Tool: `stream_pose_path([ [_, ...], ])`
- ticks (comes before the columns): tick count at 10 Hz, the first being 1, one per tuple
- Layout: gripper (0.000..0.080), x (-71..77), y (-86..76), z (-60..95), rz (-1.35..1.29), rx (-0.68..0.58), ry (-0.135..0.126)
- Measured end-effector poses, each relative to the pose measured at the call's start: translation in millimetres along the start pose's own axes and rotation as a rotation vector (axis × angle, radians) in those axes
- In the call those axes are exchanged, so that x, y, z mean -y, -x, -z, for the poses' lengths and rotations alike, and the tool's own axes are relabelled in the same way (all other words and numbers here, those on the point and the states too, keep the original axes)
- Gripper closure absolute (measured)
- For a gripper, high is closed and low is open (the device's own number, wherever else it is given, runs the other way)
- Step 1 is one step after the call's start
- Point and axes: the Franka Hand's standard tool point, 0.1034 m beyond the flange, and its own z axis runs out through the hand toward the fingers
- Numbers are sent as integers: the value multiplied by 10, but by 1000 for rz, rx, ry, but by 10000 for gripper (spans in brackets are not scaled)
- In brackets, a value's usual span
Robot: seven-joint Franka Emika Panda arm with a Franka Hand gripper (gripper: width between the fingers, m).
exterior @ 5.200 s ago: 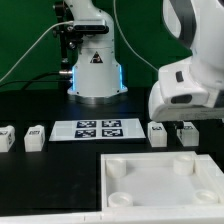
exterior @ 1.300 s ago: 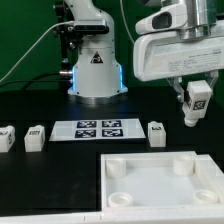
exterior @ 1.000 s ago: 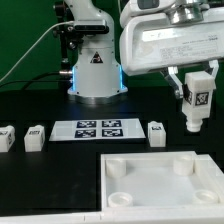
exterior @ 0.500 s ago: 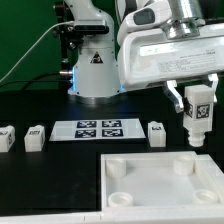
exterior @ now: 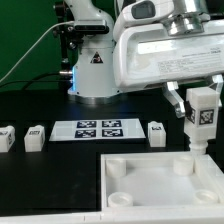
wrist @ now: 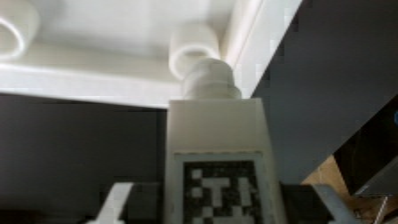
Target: Assemble one leg
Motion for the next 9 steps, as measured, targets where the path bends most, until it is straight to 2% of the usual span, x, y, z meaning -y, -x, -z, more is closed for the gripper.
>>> stream_pose_path([
  [1,508,31,-33,-89,-4,-6,-5],
  [2,508,104,39,-207,-3,-6,-13],
  [3,508,105,83,-259,-4,-7,-13],
  [9,508,8,163,-434,-12,-9,-6],
])
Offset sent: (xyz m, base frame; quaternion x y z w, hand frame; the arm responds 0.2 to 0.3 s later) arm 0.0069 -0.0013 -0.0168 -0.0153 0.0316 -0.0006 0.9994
